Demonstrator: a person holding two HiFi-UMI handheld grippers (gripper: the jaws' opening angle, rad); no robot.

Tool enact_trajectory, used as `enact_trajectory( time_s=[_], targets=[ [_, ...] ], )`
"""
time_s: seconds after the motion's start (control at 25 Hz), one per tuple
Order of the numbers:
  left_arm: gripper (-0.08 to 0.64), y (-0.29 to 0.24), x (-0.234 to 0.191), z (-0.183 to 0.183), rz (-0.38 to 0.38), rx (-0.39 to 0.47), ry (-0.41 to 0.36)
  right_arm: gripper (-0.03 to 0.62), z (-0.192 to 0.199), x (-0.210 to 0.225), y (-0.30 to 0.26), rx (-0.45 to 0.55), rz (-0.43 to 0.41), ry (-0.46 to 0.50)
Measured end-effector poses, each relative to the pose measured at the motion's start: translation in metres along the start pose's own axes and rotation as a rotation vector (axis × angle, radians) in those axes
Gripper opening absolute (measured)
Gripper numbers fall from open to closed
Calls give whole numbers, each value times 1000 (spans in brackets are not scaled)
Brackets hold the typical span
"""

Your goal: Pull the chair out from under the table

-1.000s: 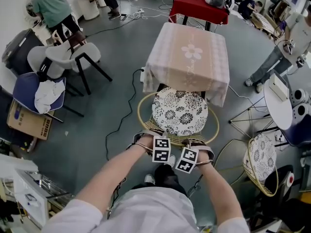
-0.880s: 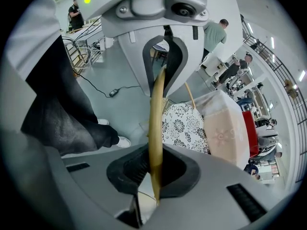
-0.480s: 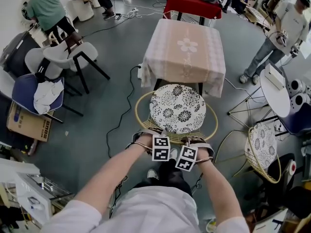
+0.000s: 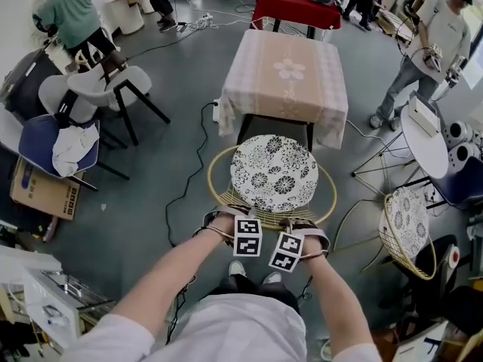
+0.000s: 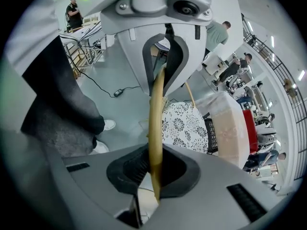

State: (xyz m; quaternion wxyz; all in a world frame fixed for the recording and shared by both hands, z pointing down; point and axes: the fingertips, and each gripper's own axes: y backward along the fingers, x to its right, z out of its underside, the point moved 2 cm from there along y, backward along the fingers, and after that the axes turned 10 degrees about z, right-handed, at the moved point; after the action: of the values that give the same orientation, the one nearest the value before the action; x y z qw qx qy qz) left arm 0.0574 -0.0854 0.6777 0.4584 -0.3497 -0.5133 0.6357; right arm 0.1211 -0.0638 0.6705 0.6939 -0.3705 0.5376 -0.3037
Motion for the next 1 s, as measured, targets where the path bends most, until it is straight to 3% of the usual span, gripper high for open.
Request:
enact_trajectory(
  time_s=[1.0],
  targets=[
    [69,1,71,-6,-11,-19,46,31,-5,-57,40,37,-16,9]
  ],
)
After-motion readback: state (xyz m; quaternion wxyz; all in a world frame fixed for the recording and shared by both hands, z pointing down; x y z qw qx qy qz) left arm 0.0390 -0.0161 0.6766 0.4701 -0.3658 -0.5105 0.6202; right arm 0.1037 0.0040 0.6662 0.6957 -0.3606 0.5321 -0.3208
